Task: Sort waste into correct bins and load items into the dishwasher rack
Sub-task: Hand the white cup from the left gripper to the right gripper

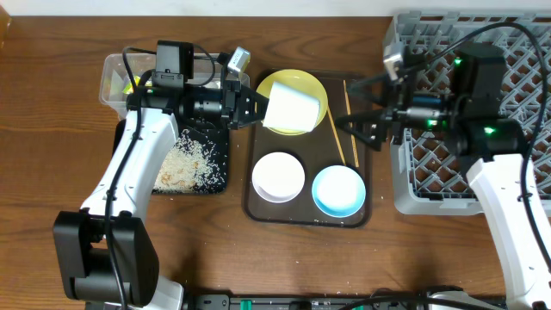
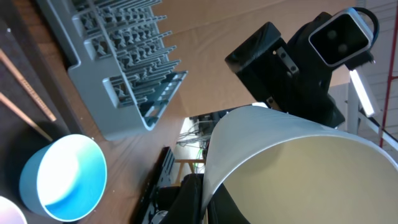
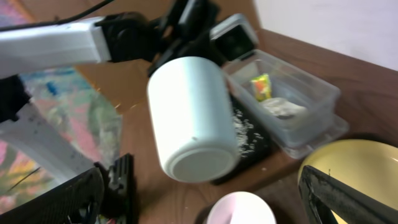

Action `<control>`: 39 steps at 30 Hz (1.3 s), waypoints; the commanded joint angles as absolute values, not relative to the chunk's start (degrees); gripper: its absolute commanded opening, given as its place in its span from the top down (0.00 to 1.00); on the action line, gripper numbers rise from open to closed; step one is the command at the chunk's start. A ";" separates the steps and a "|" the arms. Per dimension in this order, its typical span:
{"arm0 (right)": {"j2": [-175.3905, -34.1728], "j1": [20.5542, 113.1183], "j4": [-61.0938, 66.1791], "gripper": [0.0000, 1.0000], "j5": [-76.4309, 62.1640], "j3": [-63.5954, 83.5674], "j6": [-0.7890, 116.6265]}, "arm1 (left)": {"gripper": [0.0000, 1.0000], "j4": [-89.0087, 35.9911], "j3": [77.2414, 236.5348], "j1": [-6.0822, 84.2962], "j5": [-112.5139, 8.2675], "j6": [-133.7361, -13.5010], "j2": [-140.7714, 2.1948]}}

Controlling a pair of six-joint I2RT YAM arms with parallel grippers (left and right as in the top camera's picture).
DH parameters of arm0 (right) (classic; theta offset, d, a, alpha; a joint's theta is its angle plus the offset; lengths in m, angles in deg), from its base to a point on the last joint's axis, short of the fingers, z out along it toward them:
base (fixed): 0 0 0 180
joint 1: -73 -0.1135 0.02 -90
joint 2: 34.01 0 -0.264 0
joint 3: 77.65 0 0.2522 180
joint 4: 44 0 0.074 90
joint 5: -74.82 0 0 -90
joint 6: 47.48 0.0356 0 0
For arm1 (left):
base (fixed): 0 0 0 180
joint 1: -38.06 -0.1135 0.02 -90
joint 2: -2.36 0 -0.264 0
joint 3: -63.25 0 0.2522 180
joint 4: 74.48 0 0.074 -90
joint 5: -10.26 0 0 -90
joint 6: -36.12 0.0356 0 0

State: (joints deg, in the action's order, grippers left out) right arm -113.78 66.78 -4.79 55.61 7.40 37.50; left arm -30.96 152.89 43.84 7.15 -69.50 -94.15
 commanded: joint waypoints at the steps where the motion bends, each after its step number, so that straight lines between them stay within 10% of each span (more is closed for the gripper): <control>1: -113.97 64.14 -5.42 0.02 56.37 8.27 36.19 | 0.94 -30.98 153.41 43.82 9.95 -69.02 -94.08; 35: -122.21 54.43 -18.28 0.42 54.93 8.27 42.90 | 0.93 -31.00 153.41 43.90 10.26 -69.19 -94.08; 39: -122.21 54.52 -18.28 0.48 54.93 8.27 42.90 | 0.74 -31.00 153.41 43.90 10.26 -69.19 -94.08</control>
